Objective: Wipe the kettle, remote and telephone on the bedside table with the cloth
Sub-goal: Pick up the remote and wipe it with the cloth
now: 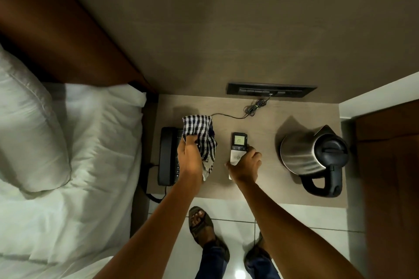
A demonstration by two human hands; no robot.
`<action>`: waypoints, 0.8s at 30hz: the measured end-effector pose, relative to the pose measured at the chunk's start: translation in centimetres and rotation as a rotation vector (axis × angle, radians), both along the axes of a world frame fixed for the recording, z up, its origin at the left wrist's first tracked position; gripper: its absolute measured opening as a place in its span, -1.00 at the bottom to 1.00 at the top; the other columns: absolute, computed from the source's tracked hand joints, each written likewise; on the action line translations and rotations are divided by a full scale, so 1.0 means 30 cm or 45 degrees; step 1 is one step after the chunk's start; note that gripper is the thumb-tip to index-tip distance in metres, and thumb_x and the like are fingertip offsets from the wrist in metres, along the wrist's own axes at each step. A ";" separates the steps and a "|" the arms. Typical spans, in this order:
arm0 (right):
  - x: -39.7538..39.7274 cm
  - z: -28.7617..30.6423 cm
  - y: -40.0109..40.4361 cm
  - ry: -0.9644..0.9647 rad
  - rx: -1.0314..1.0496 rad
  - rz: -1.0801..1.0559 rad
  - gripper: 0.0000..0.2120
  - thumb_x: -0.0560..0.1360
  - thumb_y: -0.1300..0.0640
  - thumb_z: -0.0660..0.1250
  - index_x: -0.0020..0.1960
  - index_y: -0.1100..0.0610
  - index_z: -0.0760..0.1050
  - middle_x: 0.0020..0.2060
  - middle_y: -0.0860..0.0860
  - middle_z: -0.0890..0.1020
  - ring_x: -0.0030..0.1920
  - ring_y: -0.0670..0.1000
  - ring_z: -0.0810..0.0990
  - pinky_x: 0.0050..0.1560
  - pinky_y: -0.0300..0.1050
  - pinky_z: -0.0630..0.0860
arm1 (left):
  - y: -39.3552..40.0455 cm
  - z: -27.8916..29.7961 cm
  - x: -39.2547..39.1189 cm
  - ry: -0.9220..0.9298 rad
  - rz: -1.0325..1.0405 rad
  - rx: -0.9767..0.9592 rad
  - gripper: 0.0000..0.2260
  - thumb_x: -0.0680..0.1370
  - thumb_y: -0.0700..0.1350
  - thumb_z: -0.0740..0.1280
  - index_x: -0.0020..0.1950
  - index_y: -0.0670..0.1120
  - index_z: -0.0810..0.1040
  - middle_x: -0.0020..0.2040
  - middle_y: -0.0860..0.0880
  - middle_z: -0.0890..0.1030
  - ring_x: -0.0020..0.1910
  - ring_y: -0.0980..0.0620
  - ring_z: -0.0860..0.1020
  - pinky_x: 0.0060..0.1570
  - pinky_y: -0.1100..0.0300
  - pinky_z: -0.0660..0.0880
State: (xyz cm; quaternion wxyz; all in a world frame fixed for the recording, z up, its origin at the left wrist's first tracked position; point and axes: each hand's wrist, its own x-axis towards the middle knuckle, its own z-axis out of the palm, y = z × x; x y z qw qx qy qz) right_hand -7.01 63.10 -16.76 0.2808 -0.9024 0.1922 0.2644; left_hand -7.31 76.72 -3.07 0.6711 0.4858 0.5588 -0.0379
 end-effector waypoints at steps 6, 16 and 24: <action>0.012 -0.057 -0.020 0.021 0.118 -0.044 -0.09 0.31 0.12 0.69 0.50 0.21 0.26 0.34 0.18 0.43 0.38 0.22 0.42 0.31 0.07 0.49 | -0.003 -0.008 0.006 0.017 -0.010 0.001 -0.59 0.65 -0.07 0.21 0.51 -0.02 0.40 0.41 -0.12 0.52 0.35 -0.13 0.51 0.39 -0.08 0.45; 0.020 0.103 -0.097 0.246 1.482 -0.573 -0.35 0.39 0.34 0.59 0.39 0.10 0.45 0.25 0.22 0.72 0.27 0.27 0.70 0.22 0.15 0.66 | -0.050 0.039 0.047 -0.167 -0.109 0.166 -0.83 0.69 -0.07 0.18 0.08 0.21 0.48 0.03 0.17 0.55 0.00 0.20 0.54 -0.14 0.28 0.44; 0.065 0.230 -0.162 0.553 1.904 -0.858 -0.29 0.65 -0.40 0.11 0.56 0.06 0.47 0.43 0.25 0.58 0.22 0.19 0.65 0.34 0.15 0.53 | -0.088 0.066 0.090 -0.384 -0.535 0.796 -0.82 0.70 -0.05 0.15 0.23 0.03 0.50 0.03 0.06 0.62 -0.02 0.16 0.63 -0.07 0.19 0.63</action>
